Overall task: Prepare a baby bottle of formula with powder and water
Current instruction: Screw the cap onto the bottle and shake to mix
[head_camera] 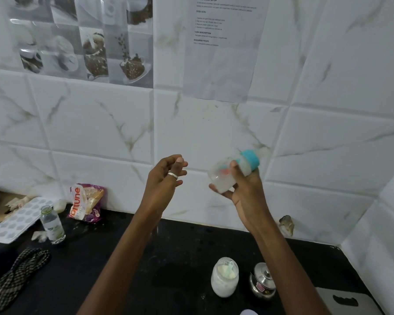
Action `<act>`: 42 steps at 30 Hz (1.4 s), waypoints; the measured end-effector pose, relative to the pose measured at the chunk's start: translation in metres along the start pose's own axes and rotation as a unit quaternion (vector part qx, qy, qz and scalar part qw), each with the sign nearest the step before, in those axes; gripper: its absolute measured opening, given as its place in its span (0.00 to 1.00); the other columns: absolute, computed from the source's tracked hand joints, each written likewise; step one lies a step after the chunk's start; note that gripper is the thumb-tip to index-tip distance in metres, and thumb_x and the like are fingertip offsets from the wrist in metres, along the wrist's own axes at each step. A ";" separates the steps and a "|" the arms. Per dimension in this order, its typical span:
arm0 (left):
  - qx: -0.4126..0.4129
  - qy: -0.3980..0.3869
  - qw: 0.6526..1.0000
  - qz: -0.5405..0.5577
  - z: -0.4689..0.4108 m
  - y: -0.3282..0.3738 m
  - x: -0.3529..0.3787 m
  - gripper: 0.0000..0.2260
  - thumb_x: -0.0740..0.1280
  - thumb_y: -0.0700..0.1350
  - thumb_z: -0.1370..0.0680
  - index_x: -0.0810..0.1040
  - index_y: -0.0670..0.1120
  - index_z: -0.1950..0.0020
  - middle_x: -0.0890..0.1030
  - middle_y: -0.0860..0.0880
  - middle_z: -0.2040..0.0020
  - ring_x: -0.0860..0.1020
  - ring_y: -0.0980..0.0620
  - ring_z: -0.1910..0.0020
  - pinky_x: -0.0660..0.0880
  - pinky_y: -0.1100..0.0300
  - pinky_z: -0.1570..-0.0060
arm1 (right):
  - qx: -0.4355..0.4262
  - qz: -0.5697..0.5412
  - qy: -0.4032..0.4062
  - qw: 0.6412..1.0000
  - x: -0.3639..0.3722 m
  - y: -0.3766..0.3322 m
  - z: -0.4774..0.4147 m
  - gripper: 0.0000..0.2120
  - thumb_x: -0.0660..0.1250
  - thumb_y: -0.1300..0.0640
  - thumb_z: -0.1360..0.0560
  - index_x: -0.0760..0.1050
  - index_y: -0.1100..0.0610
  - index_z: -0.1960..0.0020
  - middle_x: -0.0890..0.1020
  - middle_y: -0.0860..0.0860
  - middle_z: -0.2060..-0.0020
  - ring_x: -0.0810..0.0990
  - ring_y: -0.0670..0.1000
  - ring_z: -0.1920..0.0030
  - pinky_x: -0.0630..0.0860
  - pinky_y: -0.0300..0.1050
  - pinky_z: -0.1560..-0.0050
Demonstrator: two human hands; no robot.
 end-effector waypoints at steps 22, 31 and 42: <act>-0.003 0.001 1.000 0.009 0.000 0.000 0.000 0.09 0.64 0.54 0.16 0.79 0.55 0.39 0.86 0.55 0.45 0.85 0.59 0.48 0.82 0.55 0.43 | 0.006 -0.001 -0.028 1.000 -0.002 0.004 -0.002 0.31 0.76 0.48 0.29 0.70 0.50 0.29 0.78 0.59 0.34 0.80 0.61 0.34 0.80 0.69 0.43; 0.001 0.000 1.000 0.009 -0.001 0.000 -0.002 0.08 0.64 0.54 0.16 0.79 0.55 0.39 0.86 0.56 0.46 0.85 0.60 0.49 0.81 0.57 0.44 | -0.006 -0.018 -0.016 1.000 -0.008 0.005 -0.004 0.31 0.76 0.52 0.26 0.69 0.52 0.26 0.78 0.60 0.35 0.80 0.62 0.34 0.81 0.69 0.43; -0.004 -0.001 1.000 0.013 -0.001 -0.002 0.000 0.08 0.65 0.53 0.16 0.80 0.55 0.40 0.86 0.55 0.46 0.85 0.59 0.49 0.82 0.53 0.41 | -0.018 -0.027 0.017 0.999 -0.008 0.003 -0.003 0.33 0.76 0.50 0.27 0.68 0.53 0.26 0.78 0.60 0.34 0.81 0.61 0.35 0.82 0.68 0.45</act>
Point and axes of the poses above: each hand's wrist, its own z-axis away from the middle knuckle, its own x-axis out of the palm, y = z × x, the point moved 5 cm from there along -z, towards the middle knuckle
